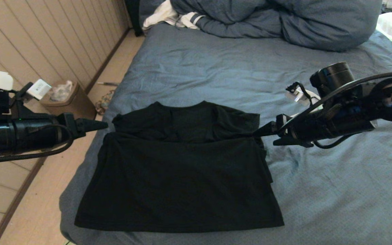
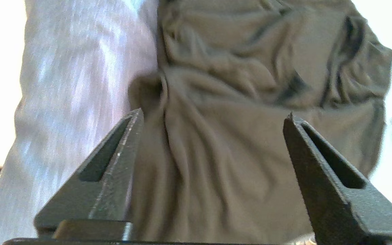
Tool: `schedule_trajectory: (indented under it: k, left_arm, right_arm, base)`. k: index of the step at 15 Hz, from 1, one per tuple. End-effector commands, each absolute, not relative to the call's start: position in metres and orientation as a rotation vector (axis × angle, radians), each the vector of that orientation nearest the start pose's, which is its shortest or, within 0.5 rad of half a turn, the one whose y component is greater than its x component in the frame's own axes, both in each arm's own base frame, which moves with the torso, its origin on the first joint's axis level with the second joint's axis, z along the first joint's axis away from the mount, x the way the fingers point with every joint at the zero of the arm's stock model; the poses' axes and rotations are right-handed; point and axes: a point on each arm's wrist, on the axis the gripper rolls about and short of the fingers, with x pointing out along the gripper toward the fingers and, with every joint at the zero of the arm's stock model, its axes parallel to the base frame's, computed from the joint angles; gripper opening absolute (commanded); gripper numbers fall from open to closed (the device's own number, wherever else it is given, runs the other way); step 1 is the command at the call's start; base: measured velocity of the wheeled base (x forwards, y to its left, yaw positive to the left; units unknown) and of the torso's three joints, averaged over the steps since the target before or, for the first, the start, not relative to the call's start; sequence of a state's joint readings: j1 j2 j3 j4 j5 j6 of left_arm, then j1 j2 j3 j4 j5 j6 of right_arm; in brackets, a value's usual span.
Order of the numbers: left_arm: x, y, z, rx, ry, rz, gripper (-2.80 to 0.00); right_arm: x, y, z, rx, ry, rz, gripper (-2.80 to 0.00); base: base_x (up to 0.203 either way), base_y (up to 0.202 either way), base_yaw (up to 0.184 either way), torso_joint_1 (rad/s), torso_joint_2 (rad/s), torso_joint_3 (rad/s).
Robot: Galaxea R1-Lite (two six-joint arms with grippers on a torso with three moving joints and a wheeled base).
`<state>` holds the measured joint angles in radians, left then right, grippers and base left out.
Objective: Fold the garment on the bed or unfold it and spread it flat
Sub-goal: Fold the black T-shirt
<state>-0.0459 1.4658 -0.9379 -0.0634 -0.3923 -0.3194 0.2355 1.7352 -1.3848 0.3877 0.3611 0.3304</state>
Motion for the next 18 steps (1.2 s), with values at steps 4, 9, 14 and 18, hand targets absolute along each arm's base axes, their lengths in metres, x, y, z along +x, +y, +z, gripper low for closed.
schedule_trajectory:
  k: [4,9,14,18]
  left_arm:
    - [0.179,-0.013,0.226,-0.368,0.517,-0.34,-2.8]
    - [0.142,-0.012,0.173,-0.364,0.669,-0.33,-2.8]
    - [0.142,-0.014,0.139,-0.413,0.824,-0.386,-2.8]
    - [0.142,-0.013,0.129,-0.41,0.841,-0.37,0.0]
  right_arm:
    - [0.24,0.058,0.241,0.365,0.852,0.411,-2.8]
    - [0.216,0.056,0.196,0.357,1.013,0.387,-2.8]
    - [0.206,0.06,0.173,0.346,1.107,0.391,0.0]
    - [0.207,0.065,0.176,0.332,1.095,0.415,0.0]
  base:
    - [0.0,0.0,0.0,0.0,0.0,0.0]
    - [0.0,0.0,0.0,0.0,0.0,0.0]
    - [0.0,0.0,0.0,0.0,0.0,0.0]
    - [0.0,0.0,0.0,0.0,0.0,0.0]
